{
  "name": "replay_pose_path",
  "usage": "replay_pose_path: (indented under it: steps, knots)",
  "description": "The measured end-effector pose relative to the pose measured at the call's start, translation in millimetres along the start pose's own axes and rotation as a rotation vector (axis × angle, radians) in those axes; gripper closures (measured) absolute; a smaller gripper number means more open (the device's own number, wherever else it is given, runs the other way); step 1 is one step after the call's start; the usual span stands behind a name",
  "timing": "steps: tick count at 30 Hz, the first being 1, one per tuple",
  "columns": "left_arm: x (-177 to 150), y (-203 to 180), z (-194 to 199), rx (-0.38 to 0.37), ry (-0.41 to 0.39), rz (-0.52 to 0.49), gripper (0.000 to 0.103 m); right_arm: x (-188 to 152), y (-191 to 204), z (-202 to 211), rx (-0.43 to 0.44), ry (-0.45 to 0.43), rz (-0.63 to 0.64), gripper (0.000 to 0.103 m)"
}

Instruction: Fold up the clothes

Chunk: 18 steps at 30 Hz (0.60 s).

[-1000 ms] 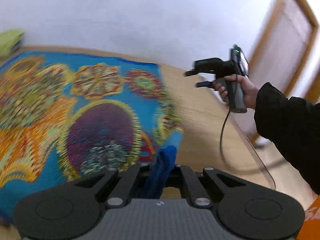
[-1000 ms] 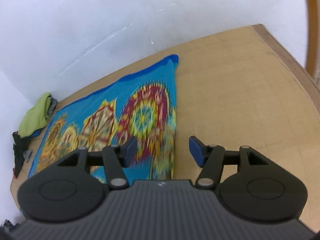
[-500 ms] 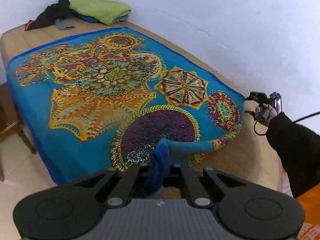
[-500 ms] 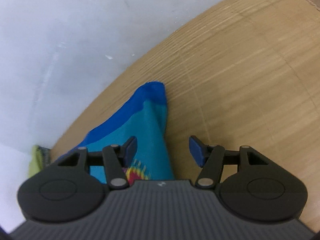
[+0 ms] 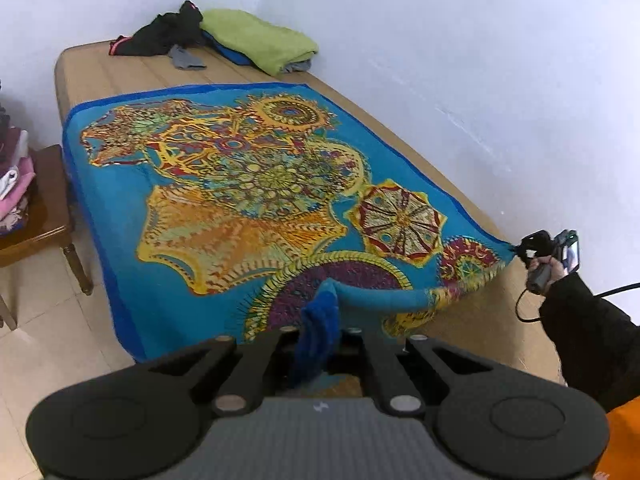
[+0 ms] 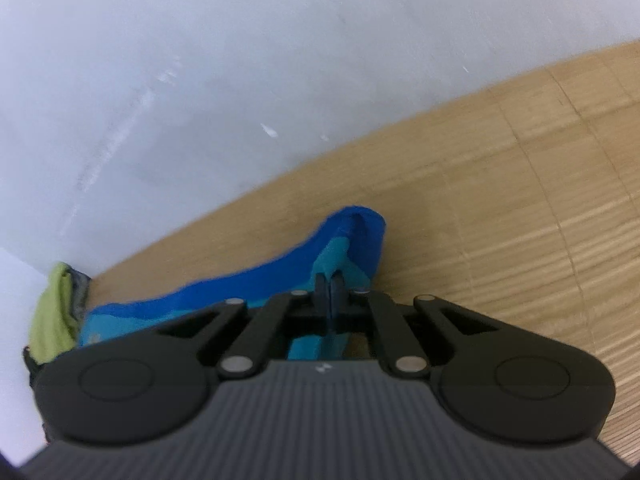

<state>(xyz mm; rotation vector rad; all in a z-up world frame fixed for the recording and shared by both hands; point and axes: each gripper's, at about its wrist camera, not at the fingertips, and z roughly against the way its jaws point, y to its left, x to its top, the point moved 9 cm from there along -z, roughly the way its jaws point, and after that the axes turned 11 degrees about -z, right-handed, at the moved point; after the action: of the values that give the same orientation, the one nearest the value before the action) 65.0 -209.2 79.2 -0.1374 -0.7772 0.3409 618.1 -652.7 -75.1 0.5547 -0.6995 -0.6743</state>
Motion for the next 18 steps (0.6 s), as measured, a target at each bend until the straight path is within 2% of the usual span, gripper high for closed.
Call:
replay_pose_path:
  steps: [9,15,18]
  knots:
    - [2,38,1,0.044,-0.013,0.048,0.102,-1,62,33,0.097,0.005,0.125,0.100]
    - [1,46,-3,0.041,-0.010,0.063,0.102,2,84,49,0.127,-0.020,0.164,0.100]
    - [-3,48,-6,0.035,-0.001,0.069,0.102,2,73,55,0.131,-0.017,0.155,0.100]
